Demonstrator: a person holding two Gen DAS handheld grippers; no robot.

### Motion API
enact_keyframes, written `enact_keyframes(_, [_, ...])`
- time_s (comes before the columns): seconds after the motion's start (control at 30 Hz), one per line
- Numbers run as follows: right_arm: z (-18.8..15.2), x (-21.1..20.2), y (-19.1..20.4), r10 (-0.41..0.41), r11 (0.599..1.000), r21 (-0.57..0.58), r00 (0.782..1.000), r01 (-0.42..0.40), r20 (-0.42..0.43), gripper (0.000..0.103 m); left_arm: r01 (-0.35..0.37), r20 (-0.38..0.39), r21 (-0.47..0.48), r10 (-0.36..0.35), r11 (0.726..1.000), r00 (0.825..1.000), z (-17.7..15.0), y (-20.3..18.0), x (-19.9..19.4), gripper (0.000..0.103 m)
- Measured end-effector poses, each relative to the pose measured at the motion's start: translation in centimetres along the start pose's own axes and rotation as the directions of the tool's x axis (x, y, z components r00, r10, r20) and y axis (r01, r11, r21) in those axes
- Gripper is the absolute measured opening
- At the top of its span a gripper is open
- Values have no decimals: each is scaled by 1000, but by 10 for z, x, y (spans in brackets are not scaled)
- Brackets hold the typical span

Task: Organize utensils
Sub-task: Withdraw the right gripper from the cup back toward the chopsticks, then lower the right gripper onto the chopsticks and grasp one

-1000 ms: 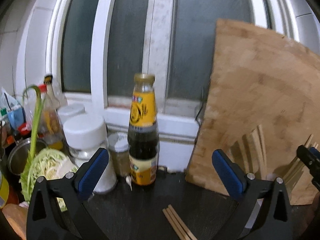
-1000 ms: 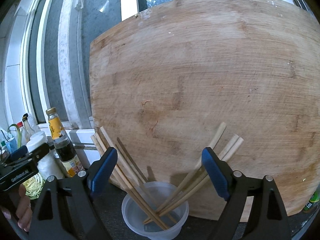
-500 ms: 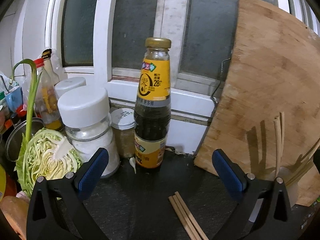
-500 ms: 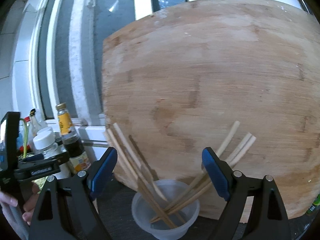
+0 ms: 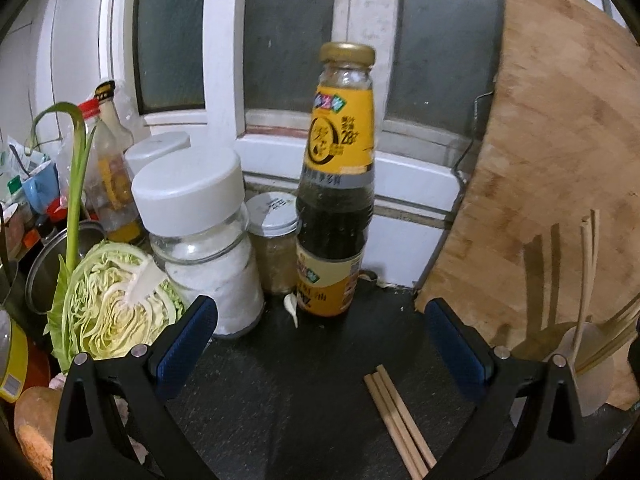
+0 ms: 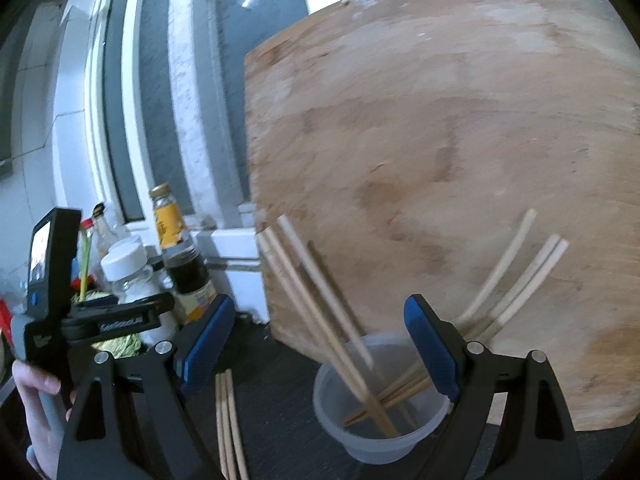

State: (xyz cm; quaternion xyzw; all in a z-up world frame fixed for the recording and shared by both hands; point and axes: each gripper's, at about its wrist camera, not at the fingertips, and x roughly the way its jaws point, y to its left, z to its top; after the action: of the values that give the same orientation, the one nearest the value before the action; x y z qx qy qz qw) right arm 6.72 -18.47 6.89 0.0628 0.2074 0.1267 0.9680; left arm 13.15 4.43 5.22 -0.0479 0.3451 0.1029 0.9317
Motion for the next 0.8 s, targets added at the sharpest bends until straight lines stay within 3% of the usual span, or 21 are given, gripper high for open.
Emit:
enact_keyframes(0.17, [-6,2,16,68,997,-36,997,-69,-41,86,-5,-41,-22,4,1000,999,1,6,8,103])
enact_keyframes(0.33, [-16,9,31,119,989,-72,987,-127,-110,74,-1,-71,-43,-2,999,997,0,11,11,103])
enact_keyframes(0.4, [-21,15,36,132,986,-82,980,-145,-148,64,1,-80,-48,-5,999,997,0,12,12,103])
enact_keyframes(0.6, [-36,36,46,189,974,-73,943,-216,-275,38,10,-114,-34,-14,999,993,-2,10,18,102])
enact_keyframes(0.73, [-50,53,55,186,968,-96,917,-233,-352,32,8,-128,-10,-9,1000,992,-5,6,21,102])
enact_keyframes(0.8, [-57,60,60,178,964,-117,907,-238,-381,31,12,-128,8,-11,1000,992,-6,3,22,97])
